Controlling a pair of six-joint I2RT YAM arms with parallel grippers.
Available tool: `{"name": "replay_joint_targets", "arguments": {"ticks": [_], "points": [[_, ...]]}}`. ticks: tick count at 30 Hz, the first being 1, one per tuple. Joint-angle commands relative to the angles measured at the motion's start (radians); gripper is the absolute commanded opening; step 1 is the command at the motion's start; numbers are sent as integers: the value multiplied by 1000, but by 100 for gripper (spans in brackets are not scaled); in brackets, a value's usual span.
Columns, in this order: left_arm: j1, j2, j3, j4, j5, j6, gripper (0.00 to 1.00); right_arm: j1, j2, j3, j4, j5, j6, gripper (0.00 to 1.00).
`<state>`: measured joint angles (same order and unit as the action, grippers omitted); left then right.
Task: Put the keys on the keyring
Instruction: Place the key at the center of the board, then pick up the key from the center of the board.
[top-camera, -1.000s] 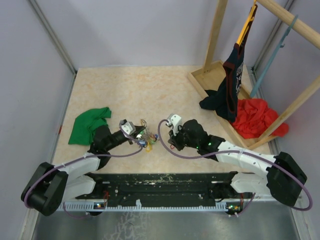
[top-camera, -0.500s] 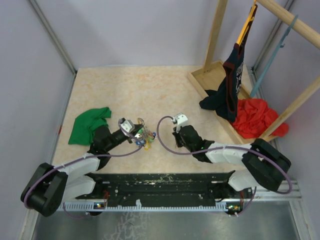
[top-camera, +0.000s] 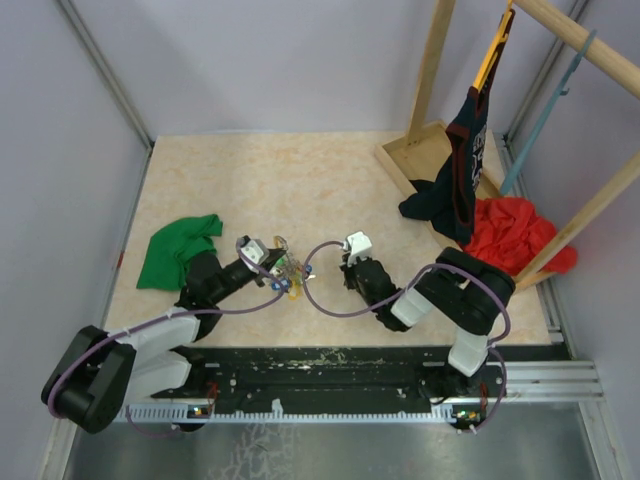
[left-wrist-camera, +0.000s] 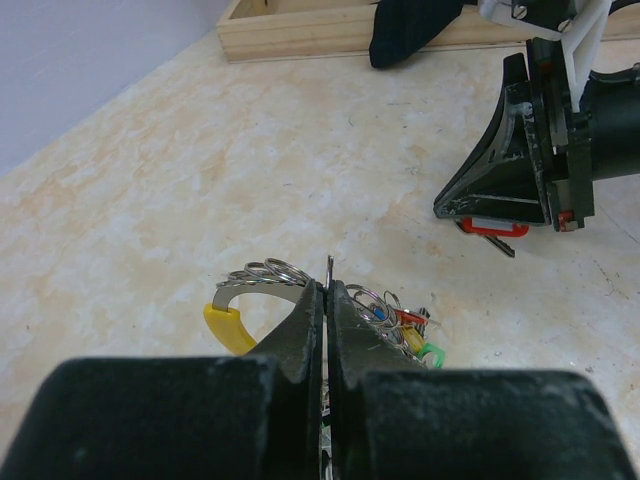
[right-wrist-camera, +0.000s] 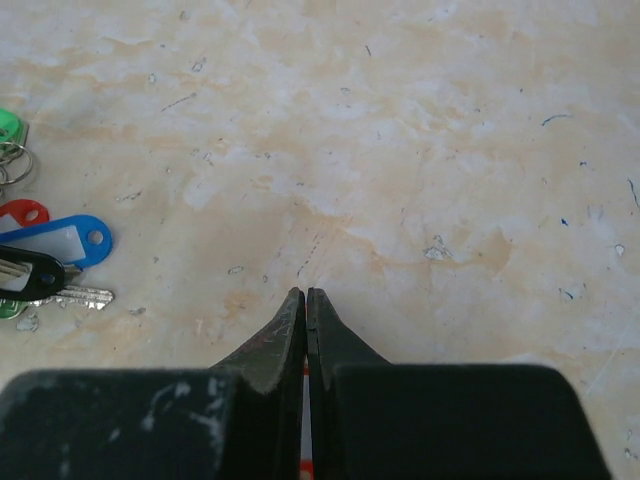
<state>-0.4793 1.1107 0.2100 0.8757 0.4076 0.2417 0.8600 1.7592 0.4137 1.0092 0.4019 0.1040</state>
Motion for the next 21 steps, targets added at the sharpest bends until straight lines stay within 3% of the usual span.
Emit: {"name": "replay_joint_targets", "arguments": {"ticks": [1, 12, 21], "points": [[7, -17, -9, 56, -23, -10, 0, -2, 0, -3, 98, 9, 0, 1], [6, -26, -9, 55, -36, -19, 0, -12, -218, 216, -612, -95, 48, 46], [8, -33, -6, 41, -34, -21, 0, -98, -218, 566, -1302, -269, 19, 56]]}}
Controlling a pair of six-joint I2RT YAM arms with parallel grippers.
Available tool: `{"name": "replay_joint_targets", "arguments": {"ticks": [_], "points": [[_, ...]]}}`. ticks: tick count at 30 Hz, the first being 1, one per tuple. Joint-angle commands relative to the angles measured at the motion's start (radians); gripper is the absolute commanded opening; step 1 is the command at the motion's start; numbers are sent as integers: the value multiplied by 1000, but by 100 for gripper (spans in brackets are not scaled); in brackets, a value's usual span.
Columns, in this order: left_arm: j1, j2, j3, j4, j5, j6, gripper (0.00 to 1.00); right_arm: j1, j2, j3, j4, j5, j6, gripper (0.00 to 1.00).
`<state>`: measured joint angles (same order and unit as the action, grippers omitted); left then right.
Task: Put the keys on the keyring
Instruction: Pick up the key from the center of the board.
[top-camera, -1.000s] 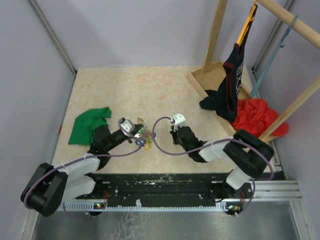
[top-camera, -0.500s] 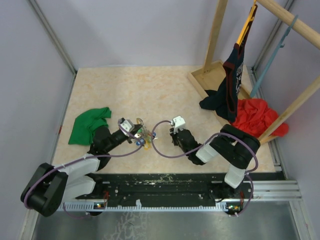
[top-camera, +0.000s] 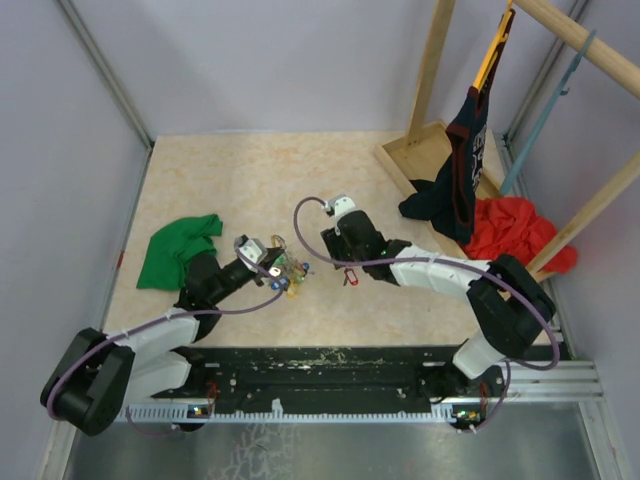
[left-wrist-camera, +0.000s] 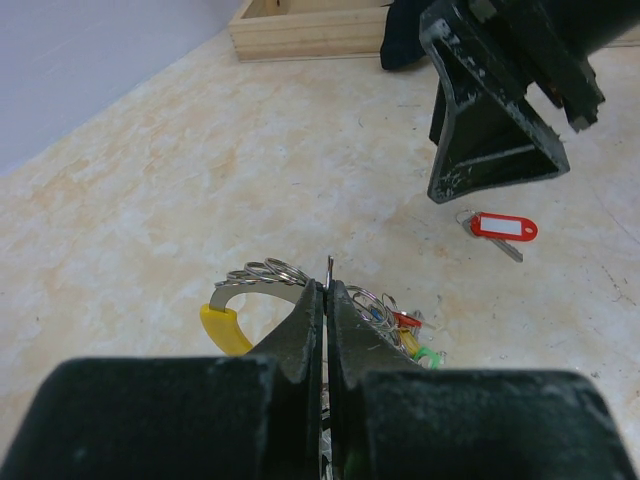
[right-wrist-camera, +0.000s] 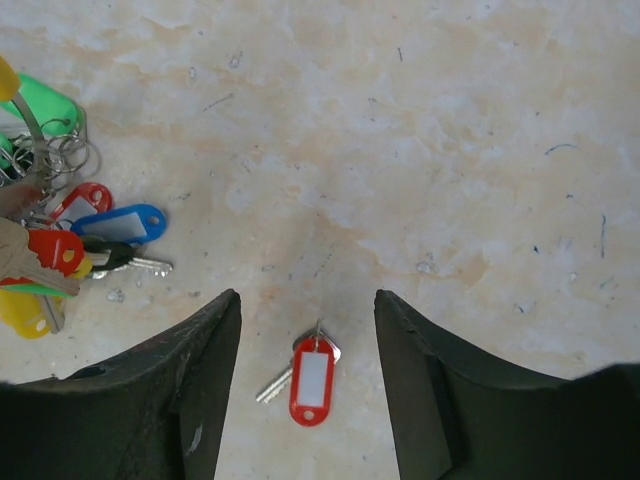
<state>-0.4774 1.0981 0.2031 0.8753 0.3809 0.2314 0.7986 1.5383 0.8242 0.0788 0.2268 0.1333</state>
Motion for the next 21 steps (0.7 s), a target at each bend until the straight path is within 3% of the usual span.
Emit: {"name": "replay_joint_targets", "arguments": {"ticks": [1, 11, 17, 21], "points": [[6, -21, 2, 41, -6, -12, 0, -45, 20, 201, -435, -107, -13, 57], [8, -19, 15, 10, 0, -11, 0, -131, 316, 608, -896, -279, -62, 52], [10, -22, 16, 6, 6, -12, 0, -142, 441, 740, -1016, -309, -107, 36], [10, -17, 18, 7, 12, -14, 0, -142, 482, 772, -1034, -316, -114, 34]]}}
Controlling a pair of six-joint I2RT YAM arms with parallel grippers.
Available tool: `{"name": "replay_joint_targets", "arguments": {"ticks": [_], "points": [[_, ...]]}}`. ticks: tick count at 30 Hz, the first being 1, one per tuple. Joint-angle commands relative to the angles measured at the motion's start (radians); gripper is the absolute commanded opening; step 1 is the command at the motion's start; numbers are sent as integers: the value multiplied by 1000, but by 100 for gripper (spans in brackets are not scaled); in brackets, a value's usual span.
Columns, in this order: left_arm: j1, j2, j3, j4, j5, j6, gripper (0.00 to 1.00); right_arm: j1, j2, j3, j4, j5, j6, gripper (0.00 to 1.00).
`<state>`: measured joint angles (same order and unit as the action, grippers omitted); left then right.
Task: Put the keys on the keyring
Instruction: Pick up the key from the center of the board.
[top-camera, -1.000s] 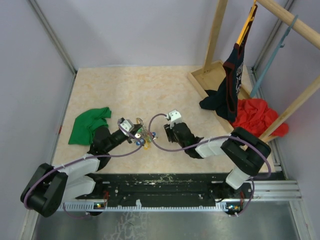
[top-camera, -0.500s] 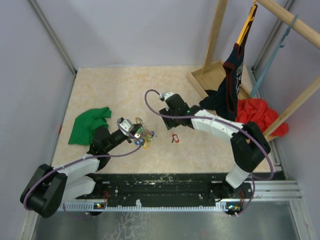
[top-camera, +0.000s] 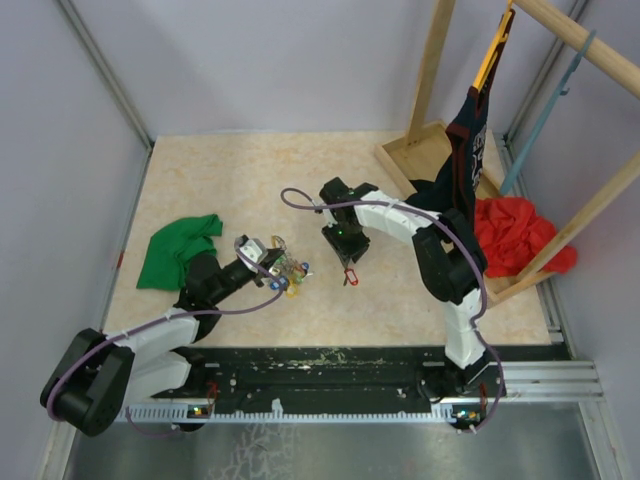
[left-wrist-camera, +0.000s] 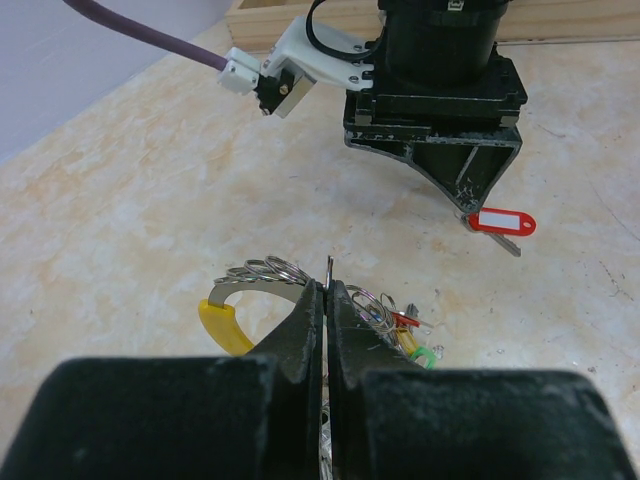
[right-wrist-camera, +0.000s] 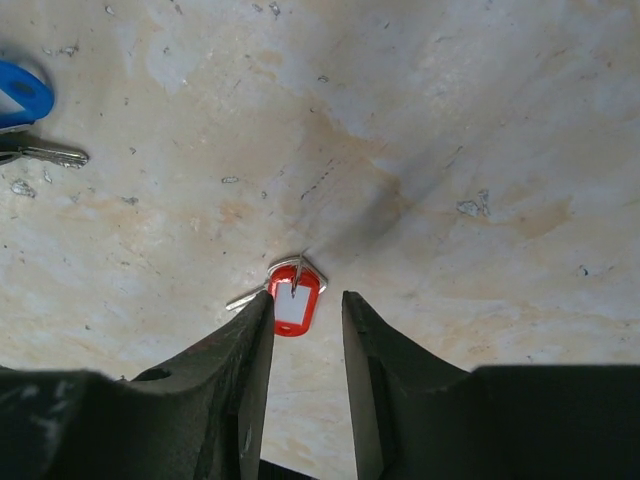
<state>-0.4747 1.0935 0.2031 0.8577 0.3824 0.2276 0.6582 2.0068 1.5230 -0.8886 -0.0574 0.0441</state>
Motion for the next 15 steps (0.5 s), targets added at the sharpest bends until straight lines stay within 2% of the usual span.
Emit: {"name": "replay_joint_targets", "arguments": {"ticks": [1, 10, 15], "points": [[8, -12, 18, 24, 12, -11, 0, -1, 18, 75, -67, -34, -25, 33], [8, -7, 21, 25, 19, -15, 0, -2, 62, 99, -67, -46, -25, 23], [7, -2, 22, 26, 21, -16, 0, -2, 73, 109, -62, -55, -26, 22]]}}
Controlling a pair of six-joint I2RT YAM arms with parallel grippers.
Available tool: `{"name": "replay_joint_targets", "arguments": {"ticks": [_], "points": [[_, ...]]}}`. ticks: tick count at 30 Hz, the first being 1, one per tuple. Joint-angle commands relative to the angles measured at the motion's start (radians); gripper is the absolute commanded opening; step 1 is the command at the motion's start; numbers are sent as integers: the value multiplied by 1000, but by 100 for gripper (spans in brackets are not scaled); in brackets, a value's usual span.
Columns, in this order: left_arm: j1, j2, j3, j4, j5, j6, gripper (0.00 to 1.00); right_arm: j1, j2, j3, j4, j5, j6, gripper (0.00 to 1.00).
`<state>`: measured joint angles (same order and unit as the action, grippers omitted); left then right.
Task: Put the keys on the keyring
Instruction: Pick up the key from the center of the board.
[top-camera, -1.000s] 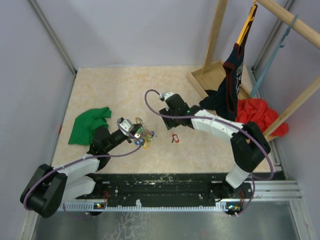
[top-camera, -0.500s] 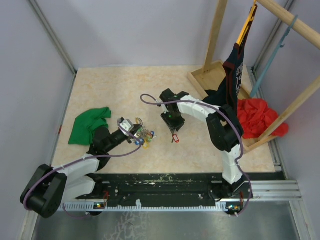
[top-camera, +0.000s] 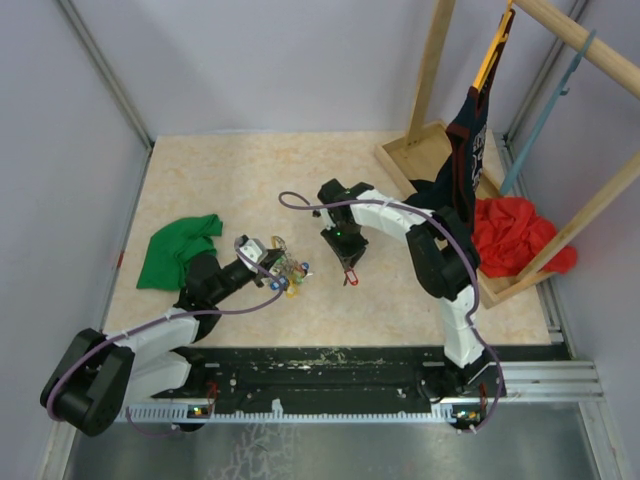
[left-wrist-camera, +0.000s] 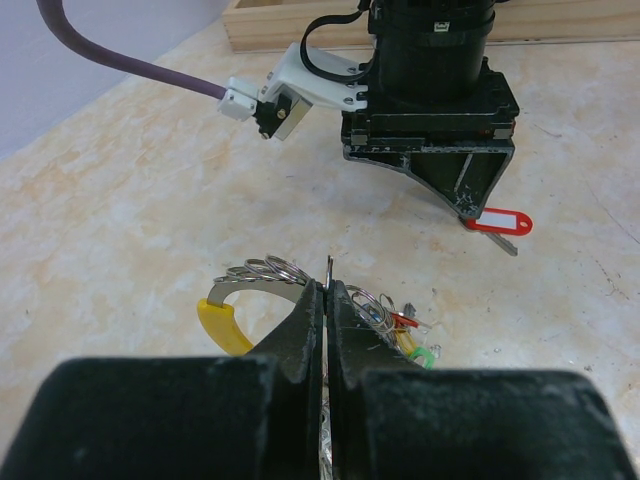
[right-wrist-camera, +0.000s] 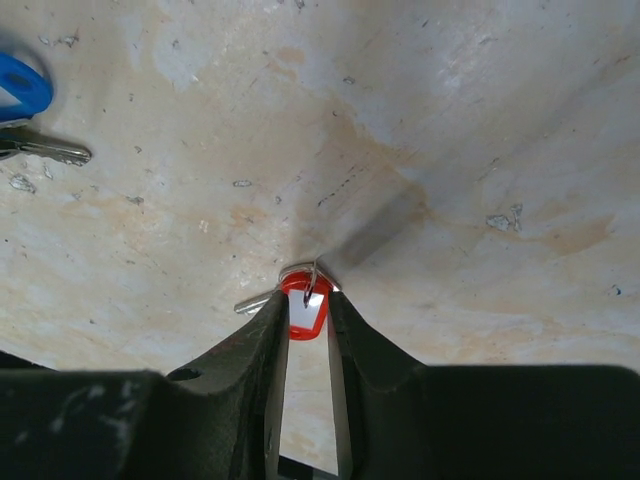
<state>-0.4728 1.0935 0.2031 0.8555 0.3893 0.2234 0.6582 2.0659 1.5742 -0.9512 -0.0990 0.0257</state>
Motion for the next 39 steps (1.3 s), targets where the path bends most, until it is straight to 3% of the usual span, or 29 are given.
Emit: {"name": "replay_joint_targets", "arguments": {"ticks": [1, 18, 24, 30, 39], "points": [[6, 0, 23, 28, 15, -11, 0, -2, 18, 60, 1, -14, -7, 22], [6, 26, 32, 35, 25, -13, 0, -2, 36, 51, -5, -18, -7, 14], [6, 26, 32, 36, 26, -15, 0, 1, 7, 56, -8, -20, -6, 23], [8, 26, 32, 36, 28, -15, 0, 7, -1, 65, -19, -14, -7, 23], [8, 28, 31, 39, 32, -18, 0, 11, -16, 51, -21, -14, -7, 12]]}}
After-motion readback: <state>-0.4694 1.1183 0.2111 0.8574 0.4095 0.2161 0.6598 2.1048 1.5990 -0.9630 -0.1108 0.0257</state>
